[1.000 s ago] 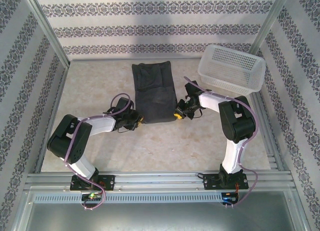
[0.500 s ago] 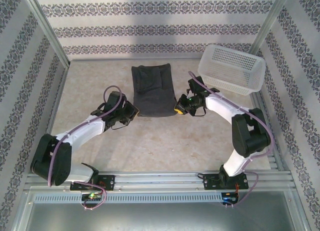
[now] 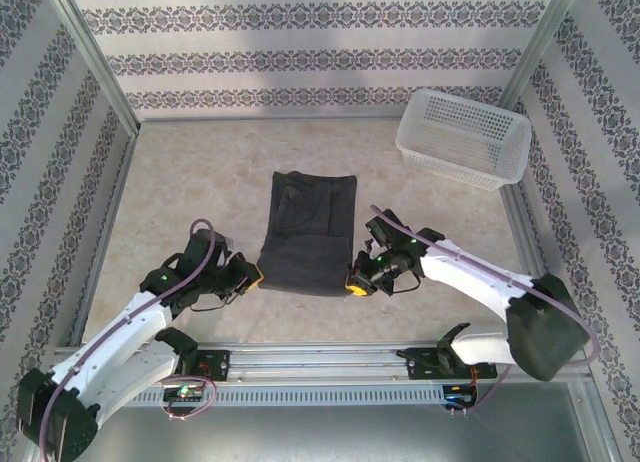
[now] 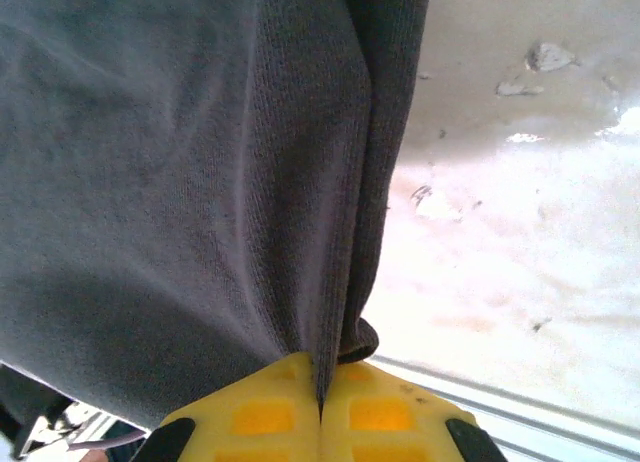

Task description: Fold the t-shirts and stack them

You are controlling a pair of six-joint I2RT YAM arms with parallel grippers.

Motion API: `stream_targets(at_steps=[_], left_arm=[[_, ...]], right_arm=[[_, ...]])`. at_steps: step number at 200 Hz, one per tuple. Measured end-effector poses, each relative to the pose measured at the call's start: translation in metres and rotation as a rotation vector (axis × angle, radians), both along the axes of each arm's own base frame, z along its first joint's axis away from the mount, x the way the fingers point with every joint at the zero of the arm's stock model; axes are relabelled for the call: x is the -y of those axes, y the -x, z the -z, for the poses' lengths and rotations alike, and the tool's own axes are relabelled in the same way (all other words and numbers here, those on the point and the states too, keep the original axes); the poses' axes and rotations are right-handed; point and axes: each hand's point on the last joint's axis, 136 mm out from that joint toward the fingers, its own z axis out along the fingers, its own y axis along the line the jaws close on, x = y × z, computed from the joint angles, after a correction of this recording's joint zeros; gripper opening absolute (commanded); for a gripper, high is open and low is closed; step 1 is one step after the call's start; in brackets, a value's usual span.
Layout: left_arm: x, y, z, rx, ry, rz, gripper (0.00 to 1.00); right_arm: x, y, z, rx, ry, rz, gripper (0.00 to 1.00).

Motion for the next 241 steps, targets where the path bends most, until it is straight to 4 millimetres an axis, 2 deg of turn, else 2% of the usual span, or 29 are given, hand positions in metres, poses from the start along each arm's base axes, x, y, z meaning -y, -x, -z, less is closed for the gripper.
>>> stream_targets(at_steps=[29, 63, 103, 122, 133, 145, 160, 169, 180, 196, 209, 225, 241], left_arm=[[-0.001, -0.018, -0.026, 0.073, -0.013, -0.036, 0.0], [0.005, -0.064, -0.058, 0.157, -0.035, -0.094, 0.0], [0.007, -0.138, -0.077, 0.211, -0.049, -0.183, 0.01], [0.008, -0.185, -0.081, 0.233, -0.053, -0.208, 0.03], [0.008, -0.215, -0.078, 0.242, -0.054, -0.219, 0.05], [0.007, -0.245, -0.07, 0.247, -0.057, -0.23, 0.14], [0.004, -0.279, -0.05, 0.234, -0.074, -0.234, 0.39], [0.001, -0.297, -0.039, 0.226, -0.078, -0.241, 0.49], [-0.002, -0.314, -0.022, 0.208, -0.092, -0.239, 0.59], [-0.007, -0.326, -0.006, 0.188, -0.111, -0.247, 0.62], [-0.009, -0.325, -0.003, 0.181, -0.127, -0.244, 0.62], [-0.011, -0.32, -0.016, 0.201, -0.133, -0.244, 0.58], [-0.015, -0.3, -0.038, 0.228, -0.132, -0.256, 0.56]], right_arm=[[-0.002, -0.023, -0.035, 0.064, 0.009, 0.075, 0.0], [-0.002, -0.069, -0.069, 0.128, 0.029, 0.177, 0.0], [0.004, -0.144, -0.099, 0.183, 0.056, 0.307, 0.0], [0.009, -0.183, -0.103, 0.206, 0.066, 0.363, 0.0], [0.012, -0.206, -0.098, 0.207, 0.076, 0.392, 0.0], [0.014, -0.234, -0.09, 0.208, 0.08, 0.42, 0.0], [0.015, -0.273, -0.072, 0.195, 0.092, 0.443, 0.18], [0.015, -0.293, -0.061, 0.196, 0.101, 0.446, 0.32], [0.017, -0.317, -0.047, 0.194, 0.123, 0.446, 0.45], [0.021, -0.342, -0.035, 0.212, 0.144, 0.43, 0.52], [0.026, -0.35, -0.033, 0.22, 0.159, 0.423, 0.54], [0.034, -0.348, -0.042, 0.241, 0.184, 0.409, 0.55], [0.041, -0.341, -0.061, 0.301, 0.19, 0.399, 0.55]])
